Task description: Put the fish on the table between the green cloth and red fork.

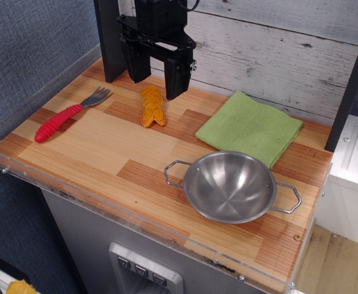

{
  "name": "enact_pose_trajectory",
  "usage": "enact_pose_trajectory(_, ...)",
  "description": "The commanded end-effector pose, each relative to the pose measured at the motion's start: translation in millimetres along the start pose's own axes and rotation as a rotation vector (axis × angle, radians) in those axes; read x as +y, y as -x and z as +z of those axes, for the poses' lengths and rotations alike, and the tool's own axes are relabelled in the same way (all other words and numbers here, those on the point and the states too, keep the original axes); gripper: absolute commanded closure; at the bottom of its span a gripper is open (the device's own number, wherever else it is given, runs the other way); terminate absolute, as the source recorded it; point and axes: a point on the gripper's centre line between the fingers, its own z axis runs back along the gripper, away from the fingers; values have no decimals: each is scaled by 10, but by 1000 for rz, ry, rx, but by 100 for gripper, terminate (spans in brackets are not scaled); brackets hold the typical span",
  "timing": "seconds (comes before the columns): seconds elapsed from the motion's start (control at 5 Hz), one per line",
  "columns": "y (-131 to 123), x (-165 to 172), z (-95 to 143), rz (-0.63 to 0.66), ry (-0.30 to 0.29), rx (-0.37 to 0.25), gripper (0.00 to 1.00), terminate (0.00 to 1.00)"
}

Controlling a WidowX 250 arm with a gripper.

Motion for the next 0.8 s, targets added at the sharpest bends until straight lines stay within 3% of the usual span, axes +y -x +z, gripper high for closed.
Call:
enact_pose_trajectory(0.0, 76, 32, 147, -4, -15, -41, 0, 0)
enact_pose_trajectory(0.4, 76, 32, 147, -4, -15, -41, 0, 0)
enact_pose_trajectory(0.6, 76, 32, 147, -4, -15, -41, 0, 100)
